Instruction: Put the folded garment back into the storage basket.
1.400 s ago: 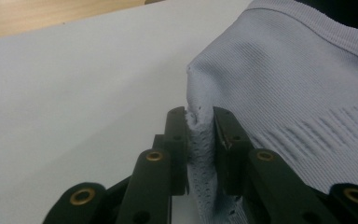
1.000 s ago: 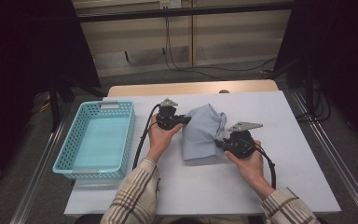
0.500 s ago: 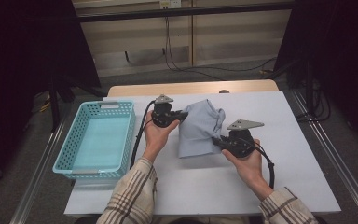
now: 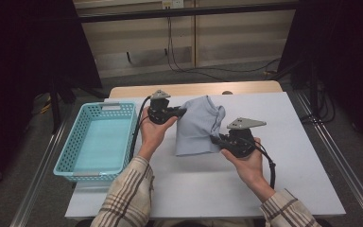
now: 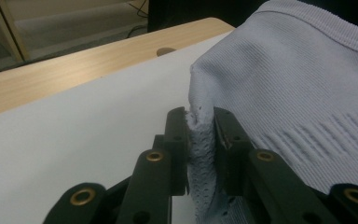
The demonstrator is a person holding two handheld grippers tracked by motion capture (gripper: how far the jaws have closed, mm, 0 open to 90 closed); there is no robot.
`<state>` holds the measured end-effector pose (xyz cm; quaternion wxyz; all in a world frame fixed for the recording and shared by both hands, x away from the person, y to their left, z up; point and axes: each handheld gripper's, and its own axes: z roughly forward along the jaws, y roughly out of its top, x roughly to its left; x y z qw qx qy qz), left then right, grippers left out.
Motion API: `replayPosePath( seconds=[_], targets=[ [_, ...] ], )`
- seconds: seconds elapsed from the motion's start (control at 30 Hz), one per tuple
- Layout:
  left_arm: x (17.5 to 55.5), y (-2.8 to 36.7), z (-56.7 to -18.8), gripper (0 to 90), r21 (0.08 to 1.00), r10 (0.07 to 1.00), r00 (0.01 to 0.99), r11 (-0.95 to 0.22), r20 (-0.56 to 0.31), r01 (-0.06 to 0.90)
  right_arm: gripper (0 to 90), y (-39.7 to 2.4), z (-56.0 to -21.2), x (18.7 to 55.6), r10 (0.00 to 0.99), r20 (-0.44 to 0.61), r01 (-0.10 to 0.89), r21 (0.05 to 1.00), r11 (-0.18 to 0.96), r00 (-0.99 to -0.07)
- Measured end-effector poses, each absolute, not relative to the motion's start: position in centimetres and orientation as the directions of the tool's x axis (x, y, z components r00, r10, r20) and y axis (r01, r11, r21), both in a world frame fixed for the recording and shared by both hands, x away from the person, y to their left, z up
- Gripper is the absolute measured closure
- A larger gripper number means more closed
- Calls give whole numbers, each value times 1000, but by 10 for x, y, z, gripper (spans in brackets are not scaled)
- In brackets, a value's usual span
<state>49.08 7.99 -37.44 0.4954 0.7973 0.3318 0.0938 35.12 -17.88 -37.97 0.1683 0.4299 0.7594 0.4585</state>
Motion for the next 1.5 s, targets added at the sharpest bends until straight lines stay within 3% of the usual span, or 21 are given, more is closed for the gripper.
replayPosePath(
  seconds=[1.5],
  targets=[
    [480, 147, -308, 773, 883, 704, 704, -265, -97, 387, 803, -120, -336, 368, 788, 151, 454, 873, 177, -597]
  ],
)
